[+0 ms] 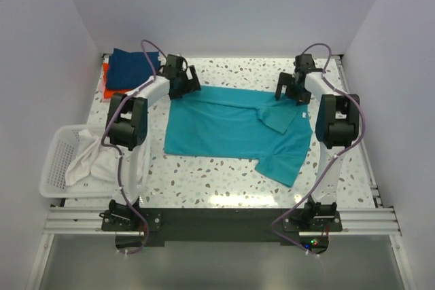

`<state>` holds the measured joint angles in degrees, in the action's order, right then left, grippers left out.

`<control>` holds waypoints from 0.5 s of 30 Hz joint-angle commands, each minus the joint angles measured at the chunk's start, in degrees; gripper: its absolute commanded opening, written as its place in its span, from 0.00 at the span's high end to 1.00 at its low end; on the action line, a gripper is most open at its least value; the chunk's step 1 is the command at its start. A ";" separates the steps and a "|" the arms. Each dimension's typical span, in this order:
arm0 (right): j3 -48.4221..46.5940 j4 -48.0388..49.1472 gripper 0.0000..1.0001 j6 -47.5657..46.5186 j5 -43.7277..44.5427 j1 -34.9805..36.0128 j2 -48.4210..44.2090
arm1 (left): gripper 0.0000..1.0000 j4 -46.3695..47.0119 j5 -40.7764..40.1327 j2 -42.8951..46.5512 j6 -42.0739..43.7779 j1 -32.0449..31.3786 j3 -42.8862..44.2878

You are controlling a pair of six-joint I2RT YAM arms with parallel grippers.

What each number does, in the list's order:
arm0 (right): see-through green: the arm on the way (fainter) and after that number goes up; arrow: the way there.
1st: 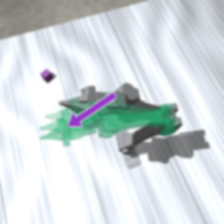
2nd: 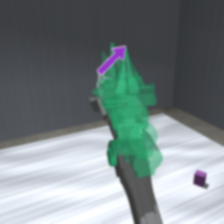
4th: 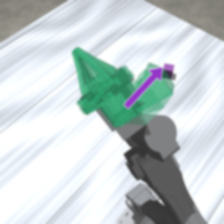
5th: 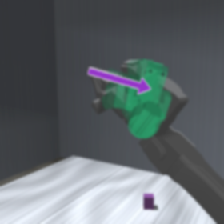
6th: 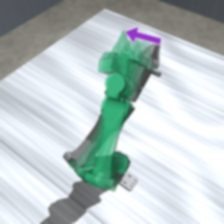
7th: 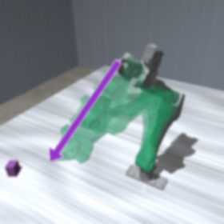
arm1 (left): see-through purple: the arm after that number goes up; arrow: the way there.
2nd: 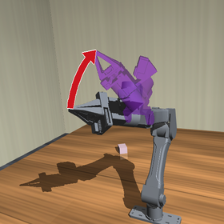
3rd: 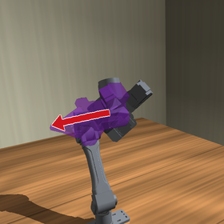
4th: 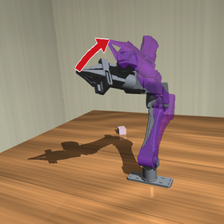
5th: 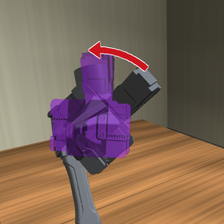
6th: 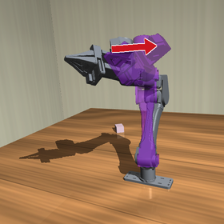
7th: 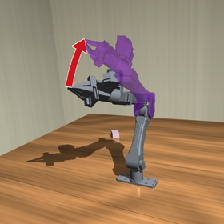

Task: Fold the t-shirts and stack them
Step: Fold the tshirt

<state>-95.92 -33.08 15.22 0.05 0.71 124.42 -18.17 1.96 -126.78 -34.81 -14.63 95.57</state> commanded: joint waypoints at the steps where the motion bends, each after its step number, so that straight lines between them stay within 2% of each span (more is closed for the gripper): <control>1: -4.36 -4.70 0.01 -2.21 -2.16 -0.45 1.62 | 0.00 -5.64 0.33 -1.89 2.46 0.92 5.39; 4: -5.68 -5.68 0.01 -3.01 -3.04 -0.45 -3.47 | 0.00 -9.85 -0.55 -0.32 3.61 0.83 10.93; 6: -4.81 -6.20 0.01 -2.66 -3.66 -0.45 -6.63 | 0.00 -10.39 -0.64 1.88 4.04 0.66 11.13; 10: 1.68 -4.37 0.01 -0.55 -5.50 -0.45 -19.19 | 0.00 -10.39 -1.78 12.59 3.87 -0.57 3.68; 12: 8.88 -2.17 0.01 0.77 -6.99 -0.36 -23.94 | 0.00 -11.09 -4.94 16.55 3.34 -2.06 -0.28; 15: 19.16 0.55 0.01 2.61 -7.88 -0.36 -32.20 | 0.00 -10.83 -8.01 25.24 0.37 -5.22 -11.34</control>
<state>-83.90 -34.54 15.35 -5.39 0.58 98.94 -27.94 -2.26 -109.38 -32.58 -16.60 90.15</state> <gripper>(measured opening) 0.989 0.997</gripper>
